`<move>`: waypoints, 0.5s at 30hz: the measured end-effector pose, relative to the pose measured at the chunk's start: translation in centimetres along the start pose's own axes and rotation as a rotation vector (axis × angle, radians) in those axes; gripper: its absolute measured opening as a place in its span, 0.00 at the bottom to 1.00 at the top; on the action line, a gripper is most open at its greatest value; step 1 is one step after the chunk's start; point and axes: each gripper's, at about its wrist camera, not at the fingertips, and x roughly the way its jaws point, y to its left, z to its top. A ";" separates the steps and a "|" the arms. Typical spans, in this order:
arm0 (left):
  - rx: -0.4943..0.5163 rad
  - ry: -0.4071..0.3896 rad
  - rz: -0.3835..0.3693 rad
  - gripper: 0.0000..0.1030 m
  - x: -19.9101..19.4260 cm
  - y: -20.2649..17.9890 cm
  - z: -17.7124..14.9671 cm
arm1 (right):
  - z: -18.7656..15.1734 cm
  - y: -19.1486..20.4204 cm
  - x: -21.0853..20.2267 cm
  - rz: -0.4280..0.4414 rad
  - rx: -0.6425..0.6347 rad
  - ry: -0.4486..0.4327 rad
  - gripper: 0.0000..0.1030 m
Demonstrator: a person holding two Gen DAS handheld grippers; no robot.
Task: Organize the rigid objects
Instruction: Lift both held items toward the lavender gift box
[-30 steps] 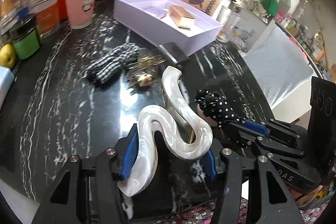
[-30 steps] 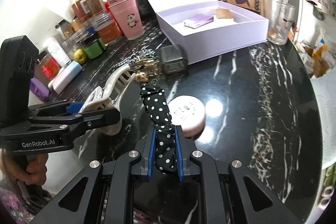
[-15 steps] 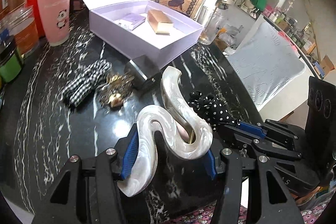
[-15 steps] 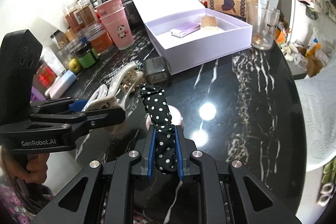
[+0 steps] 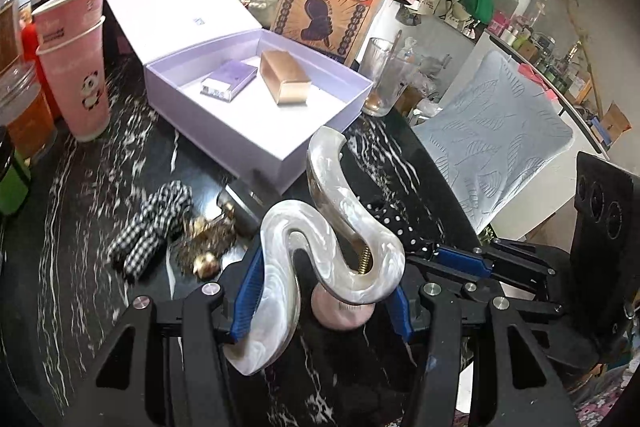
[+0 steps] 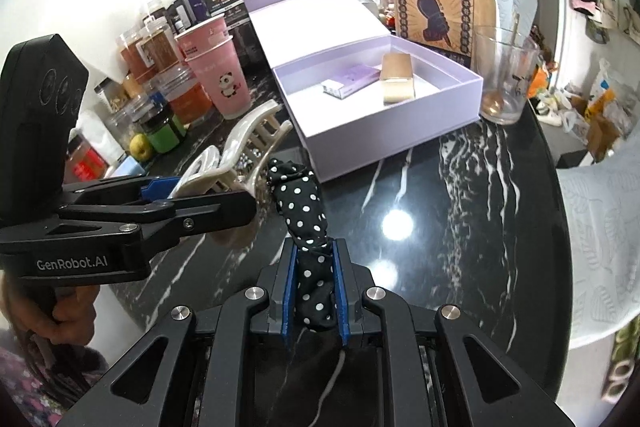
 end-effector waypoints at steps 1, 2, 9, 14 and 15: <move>0.003 -0.003 -0.001 0.52 0.1 0.0 0.3 | 0.3 -0.1 0.1 -0.002 -0.001 -0.001 0.16; 0.006 -0.006 -0.002 0.52 0.1 0.0 0.6 | 0.6 -0.1 0.1 -0.003 -0.002 -0.002 0.16; 0.016 -0.031 -0.006 0.52 0.1 0.2 2.6 | 2.5 -0.3 0.5 0.001 -0.007 -0.014 0.16; 0.031 -0.052 -0.007 0.52 -0.1 0.3 4.1 | 3.9 -0.5 0.6 -0.003 -0.007 -0.031 0.16; 0.035 -0.053 -0.015 0.52 -0.1 0.4 4.5 | 4.2 -0.5 0.6 -0.003 -0.009 -0.035 0.16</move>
